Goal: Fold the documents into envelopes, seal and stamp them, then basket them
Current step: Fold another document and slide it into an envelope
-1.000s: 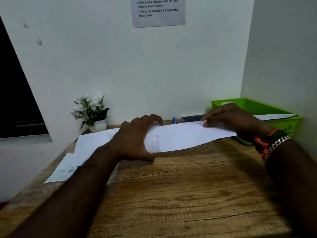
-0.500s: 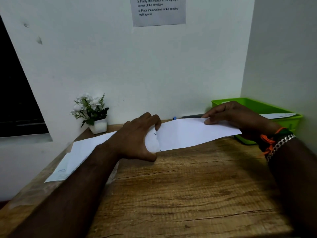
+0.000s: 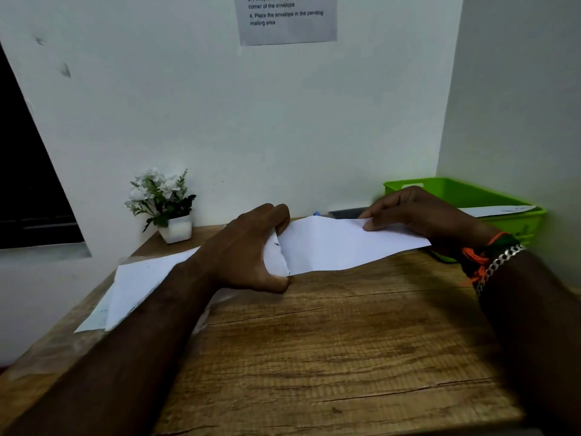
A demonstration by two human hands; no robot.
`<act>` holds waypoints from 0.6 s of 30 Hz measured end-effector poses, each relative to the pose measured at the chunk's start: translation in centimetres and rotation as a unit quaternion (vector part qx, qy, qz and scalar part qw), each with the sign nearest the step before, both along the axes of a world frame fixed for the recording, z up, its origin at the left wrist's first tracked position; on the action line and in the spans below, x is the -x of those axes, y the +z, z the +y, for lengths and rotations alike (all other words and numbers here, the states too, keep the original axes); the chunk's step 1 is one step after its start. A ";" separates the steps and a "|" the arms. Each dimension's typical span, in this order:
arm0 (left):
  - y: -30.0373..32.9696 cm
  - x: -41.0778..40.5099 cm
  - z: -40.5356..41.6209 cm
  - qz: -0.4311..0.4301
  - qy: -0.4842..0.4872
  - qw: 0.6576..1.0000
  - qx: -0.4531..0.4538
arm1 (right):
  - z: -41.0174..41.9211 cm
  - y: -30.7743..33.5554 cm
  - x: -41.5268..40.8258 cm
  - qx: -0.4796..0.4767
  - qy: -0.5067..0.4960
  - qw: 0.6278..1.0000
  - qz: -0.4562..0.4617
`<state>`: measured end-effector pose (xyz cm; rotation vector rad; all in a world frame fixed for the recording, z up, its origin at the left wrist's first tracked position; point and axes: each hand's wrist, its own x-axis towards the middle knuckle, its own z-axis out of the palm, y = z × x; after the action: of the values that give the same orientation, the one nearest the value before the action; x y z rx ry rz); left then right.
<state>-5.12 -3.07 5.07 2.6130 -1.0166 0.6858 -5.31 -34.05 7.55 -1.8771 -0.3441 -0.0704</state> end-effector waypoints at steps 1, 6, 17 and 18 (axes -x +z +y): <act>0.0 0.0 0.0 0.002 -0.003 1.000 0.001 | 0.0 0.0 -0.1 0.003 -0.001 1.000 -0.001; -0.1 0.2 0.2 0.018 -0.006 1.000 -0.002 | -0.4 -0.1 -0.6 0.007 -0.018 0.999 -0.026; 0.0 0.6 -0.3 0.082 0.002 0.997 0.005 | 0.5 -0.5 -0.2 0.043 0.011 0.997 -0.063; 0.0 0.6 -0.3 0.082 0.002 0.997 0.004 | 0.4 -0.5 -0.2 0.040 0.009 0.997 -0.065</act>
<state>-5.74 -3.38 5.10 2.6138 -0.9575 0.4652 -5.10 -33.65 7.08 -1.9523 -0.4577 -0.1692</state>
